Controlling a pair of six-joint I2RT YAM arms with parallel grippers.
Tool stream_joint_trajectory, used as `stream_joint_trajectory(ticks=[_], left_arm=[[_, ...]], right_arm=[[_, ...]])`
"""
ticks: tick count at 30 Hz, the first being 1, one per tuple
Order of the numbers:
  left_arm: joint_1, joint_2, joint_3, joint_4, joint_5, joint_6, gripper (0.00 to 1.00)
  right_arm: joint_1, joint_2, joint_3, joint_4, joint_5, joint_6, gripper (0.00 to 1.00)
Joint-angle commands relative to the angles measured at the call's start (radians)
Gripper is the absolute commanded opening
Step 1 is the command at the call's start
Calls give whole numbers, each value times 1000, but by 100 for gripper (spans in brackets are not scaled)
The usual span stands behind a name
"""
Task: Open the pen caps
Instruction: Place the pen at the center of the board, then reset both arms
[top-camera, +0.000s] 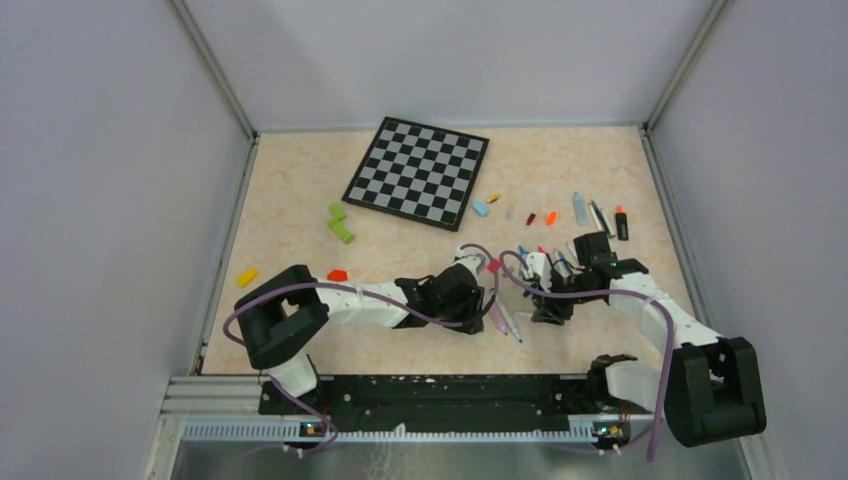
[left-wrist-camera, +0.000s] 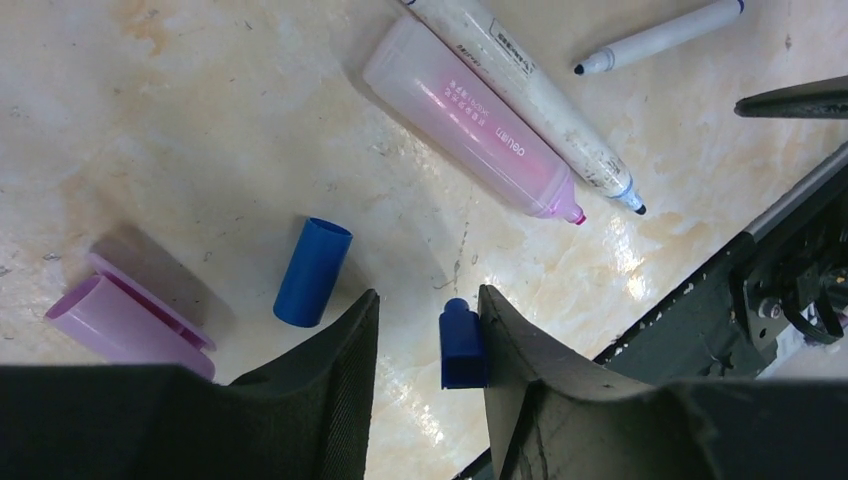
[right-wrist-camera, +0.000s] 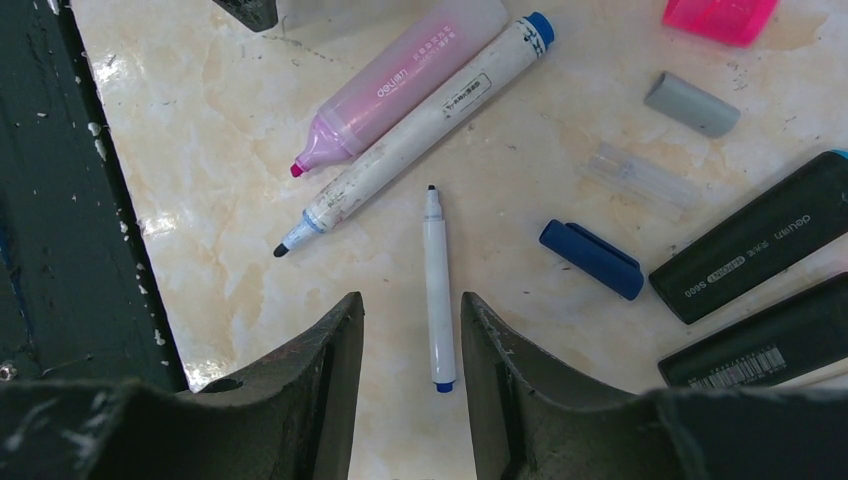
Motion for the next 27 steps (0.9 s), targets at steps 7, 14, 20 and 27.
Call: stream_joint_trajectory(ticks=[7, 14, 20, 27], left_arm=[[-23, -4, 52, -84, -75, -34, 33], [-24, -45, 54, -67, -66, -23, 42], [-25, -147, 35, -25, -69, 23, 50], [-20, -349, 6, -29, -237, 196, 74]], right_arm=[[-16, -19, 27, 2, -42, 7, 40], [-23, -27, 26, -2, -49, 7, 40], [-37, -36, 41, -19, -72, 10, 40], [-115, -60, 117, -69, -101, 69, 44]])
